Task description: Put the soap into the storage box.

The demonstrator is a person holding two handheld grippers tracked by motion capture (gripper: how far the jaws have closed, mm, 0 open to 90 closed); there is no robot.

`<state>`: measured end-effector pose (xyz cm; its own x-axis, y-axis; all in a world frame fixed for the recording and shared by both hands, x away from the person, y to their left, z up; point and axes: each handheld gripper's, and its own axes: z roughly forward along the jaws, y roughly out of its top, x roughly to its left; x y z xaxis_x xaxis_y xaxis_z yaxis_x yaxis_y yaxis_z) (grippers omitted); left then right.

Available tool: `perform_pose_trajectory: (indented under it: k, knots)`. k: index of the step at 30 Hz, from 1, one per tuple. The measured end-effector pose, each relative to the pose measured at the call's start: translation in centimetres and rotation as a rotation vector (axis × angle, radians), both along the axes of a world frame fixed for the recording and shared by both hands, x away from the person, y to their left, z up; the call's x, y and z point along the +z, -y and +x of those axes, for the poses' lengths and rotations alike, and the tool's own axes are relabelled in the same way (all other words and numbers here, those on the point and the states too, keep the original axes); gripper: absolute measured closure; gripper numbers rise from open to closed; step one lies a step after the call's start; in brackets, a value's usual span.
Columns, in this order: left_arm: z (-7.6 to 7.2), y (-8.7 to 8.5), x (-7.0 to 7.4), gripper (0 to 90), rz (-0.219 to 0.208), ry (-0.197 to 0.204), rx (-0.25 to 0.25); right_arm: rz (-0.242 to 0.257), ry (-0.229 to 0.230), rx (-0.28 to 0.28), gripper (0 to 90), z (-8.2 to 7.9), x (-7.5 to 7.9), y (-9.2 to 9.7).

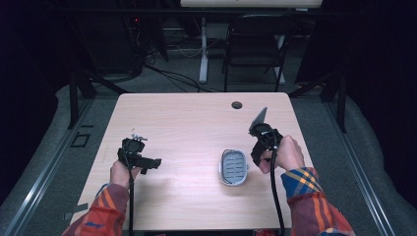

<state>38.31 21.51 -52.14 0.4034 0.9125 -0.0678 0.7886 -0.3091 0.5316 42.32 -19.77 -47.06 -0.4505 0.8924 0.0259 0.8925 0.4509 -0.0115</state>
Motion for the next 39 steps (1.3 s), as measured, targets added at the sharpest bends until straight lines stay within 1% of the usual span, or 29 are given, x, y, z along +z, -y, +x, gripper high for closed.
perform_pose_trajectory:
  k: [1,2,5,6,8,11,13,16,18,19,20,22,23,24,25,26,27,28,29,30,31,32,33,34,35,37,39]
  knots:
    - [0.0,0.0,0.0,0.4,0.0,0.0,0.0,0.0,0.0,0.0,37.5,0.0,0.0,0.0]
    - [0.0,0.0,0.0,0.4,0.0,0.0,0.0,-0.014,-0.01,0.016,37.5,0.1,0.3,-0.1]
    - [0.0,0.0,0.0,0.4,0.0,0.0,0.0,-0.014,-0.004,0.017,37.4,0.2,0.6,-0.4]
    - [0.0,0.0,0.0,0.4,0.0,0.0,0.0,0.004,0.013,0.001,37.5,0.1,0.5,-0.6]
    - [0.0,0.0,0.0,0.3,-0.001,-0.001,0.0,-0.017,-0.007,0.028,37.5,0.4,0.9,-0.9]
    - [0.0,0.0,0.0,0.3,0.001,0.002,-0.001,-0.008,0.005,0.022,37.5,0.4,0.9,-1.2]
    - [0.0,0.0,0.0,0.4,0.001,0.0,-0.003,-0.006,0.002,0.029,37.5,0.4,1.0,-1.5]
    - [0.0,0.0,0.0,0.4,0.002,0.0,-0.003,-0.023,-0.013,0.051,37.4,0.5,1.3,-2.0]
    - [0.0,0.0,0.0,0.4,0.002,0.0,-0.003,-0.022,-0.013,0.055,37.5,0.6,1.3,-2.4]
    - [0.0,0.0,0.0,0.4,0.002,0.0,-0.003,-0.008,0.003,0.043,37.5,0.5,1.2,-2.6]
    - [0.0,0.0,0.0,0.4,0.002,0.0,-0.003,-0.013,-0.007,0.046,37.5,0.6,1.2,-2.8]
    - [0.0,0.1,0.0,0.4,0.001,0.004,-0.001,-0.021,-0.009,0.059,37.4,0.7,1.2,-3.1]
    - [0.0,0.1,0.0,0.4,0.001,0.004,-0.001,-0.022,-0.015,0.065,37.5,0.8,1.2,-3.3]
    - [0.0,0.0,0.0,0.4,0.001,0.004,-0.001,-0.016,-0.01,0.06,37.5,0.8,1.1,-3.4]
    - [0.0,0.0,0.0,0.4,0.0,0.002,-0.003,-0.028,-0.024,0.076,37.5,0.9,1.2,-3.6]
    - [0.0,0.0,0.0,0.4,0.0,0.0,-0.004,-0.028,-0.026,0.078,37.5,0.9,1.1,-3.7]
    - [0.0,0.0,0.0,0.4,-0.001,0.0,-0.004,-0.017,-0.021,0.062,37.5,0.9,1.0,-3.9]
    - [0.0,0.0,0.0,0.4,-0.001,-0.001,-0.004,-0.025,-0.026,0.074,37.4,1.0,1.1,-4.0]
    - [0.0,0.0,0.0,0.4,-0.001,-0.001,-0.004,-0.015,-0.016,0.07,37.4,0.9,0.9,-4.2]
    - [0.0,0.1,0.0,0.4,0.0,0.004,-0.002,-0.035,-0.032,0.09,37.5,1.1,1.1,-4.4]
    - [0.0,0.1,0.0,0.4,0.0,0.004,-0.002,-0.035,-0.032,0.09,37.5,1.1,1.1,-4.4]
    - [0.0,0.1,0.0,0.4,0.001,0.004,-0.003,-0.022,-0.023,0.074,37.4,1.0,0.9,-4.7]
    - [0.0,0.1,0.0,0.4,0.001,0.004,-0.002,-0.024,-0.026,0.078,37.5,1.0,0.9,-4.9]
    - [0.0,0.1,0.0,0.4,0.0,0.004,-0.003,-0.023,-0.024,0.087,37.4,1.1,0.9,-5.1]
    - [0.0,0.0,0.0,0.4,0.0,0.004,-0.003,-0.033,-0.041,0.105,37.5,1.2,0.9,-5.3]
    - [0.0,0.0,0.0,0.4,0.001,0.0,-0.005,-0.027,-0.038,0.102,37.4,1.2,0.7,-5.7]
    - [0.0,0.0,0.0,0.4,0.0,0.0,-0.006,-0.037,-0.048,0.117,37.4,1.3,0.6,-6.1]
